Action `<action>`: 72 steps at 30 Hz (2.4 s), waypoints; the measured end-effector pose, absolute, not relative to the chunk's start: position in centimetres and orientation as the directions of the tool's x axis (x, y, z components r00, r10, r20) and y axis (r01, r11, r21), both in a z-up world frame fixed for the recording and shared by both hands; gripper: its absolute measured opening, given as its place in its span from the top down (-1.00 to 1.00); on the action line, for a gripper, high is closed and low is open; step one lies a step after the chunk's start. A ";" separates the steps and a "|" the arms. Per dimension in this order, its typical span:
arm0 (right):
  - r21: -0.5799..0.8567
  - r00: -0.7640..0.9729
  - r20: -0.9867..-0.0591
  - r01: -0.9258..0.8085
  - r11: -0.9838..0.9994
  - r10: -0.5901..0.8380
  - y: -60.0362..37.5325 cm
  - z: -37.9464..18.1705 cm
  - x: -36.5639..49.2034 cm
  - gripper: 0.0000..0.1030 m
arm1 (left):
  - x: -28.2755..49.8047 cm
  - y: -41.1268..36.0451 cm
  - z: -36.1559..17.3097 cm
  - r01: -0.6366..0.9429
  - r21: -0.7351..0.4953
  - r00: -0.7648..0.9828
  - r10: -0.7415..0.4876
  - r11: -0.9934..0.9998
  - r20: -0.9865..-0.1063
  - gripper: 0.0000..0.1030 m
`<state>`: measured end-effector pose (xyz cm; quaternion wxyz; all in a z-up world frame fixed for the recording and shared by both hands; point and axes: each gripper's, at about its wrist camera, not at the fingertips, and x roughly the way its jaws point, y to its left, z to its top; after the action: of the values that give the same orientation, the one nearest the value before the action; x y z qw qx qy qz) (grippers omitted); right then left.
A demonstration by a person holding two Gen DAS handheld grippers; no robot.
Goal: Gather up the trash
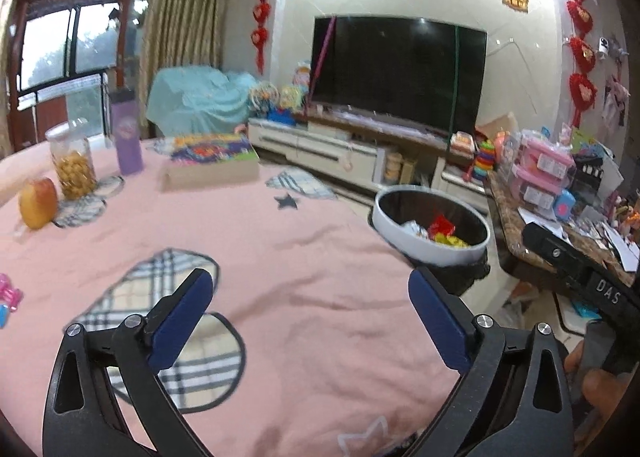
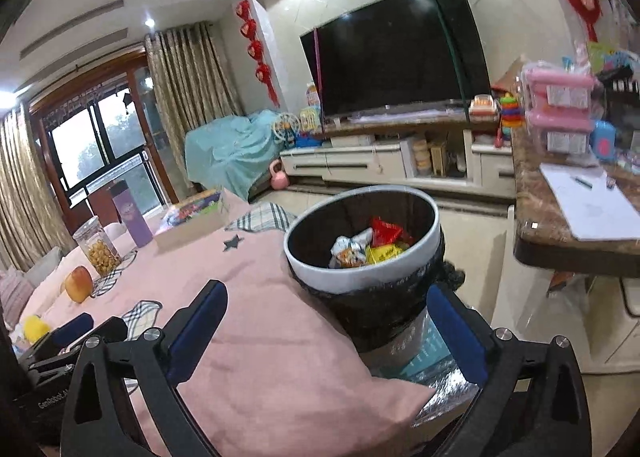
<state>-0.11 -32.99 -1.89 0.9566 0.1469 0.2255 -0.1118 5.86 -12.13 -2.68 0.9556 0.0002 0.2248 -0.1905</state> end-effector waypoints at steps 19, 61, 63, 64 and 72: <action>0.127 0.916 -0.325 0.287 0.949 -0.233 -29.3 -0.5 -2.0 -1.00 | 3.1 -9.6 -1.8 0.249 -0.015 0.911 -0.239 0.968 -0.337 -1.00; 0.156 0.925 -0.308 0.281 0.947 -0.224 -29.6 -0.1 -2.6 -1.00 | 2.4 -10.4 -2.0 0.273 -0.001 0.908 -0.258 0.962 -0.329 -1.00; 0.157 0.925 -0.308 0.281 0.947 -0.223 -29.6 0.0 -2.6 -1.00 | 2.4 -10.4 -2.0 0.274 0.000 0.908 -0.259 0.962 -0.330 -1.00; 0.157 0.925 -0.308 0.280 0.947 -0.222 -29.5 -0.1 -2.6 -1.00 | 2.4 -10.4 -2.1 0.275 -0.001 0.907 -0.260 0.962 -0.331 -1.00; 0.161 0.925 -0.310 0.280 0.946 -0.221 -29.4 0.0 -2.7 -1.00 | 2.4 -10.3 -2.2 0.276 -0.002 0.907 -0.261 0.961 -0.331 -1.00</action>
<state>-2.69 -29.40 -0.04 0.9758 0.1017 0.1453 -0.1282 2.39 -10.32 -2.15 0.9762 0.0225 0.1662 -0.1376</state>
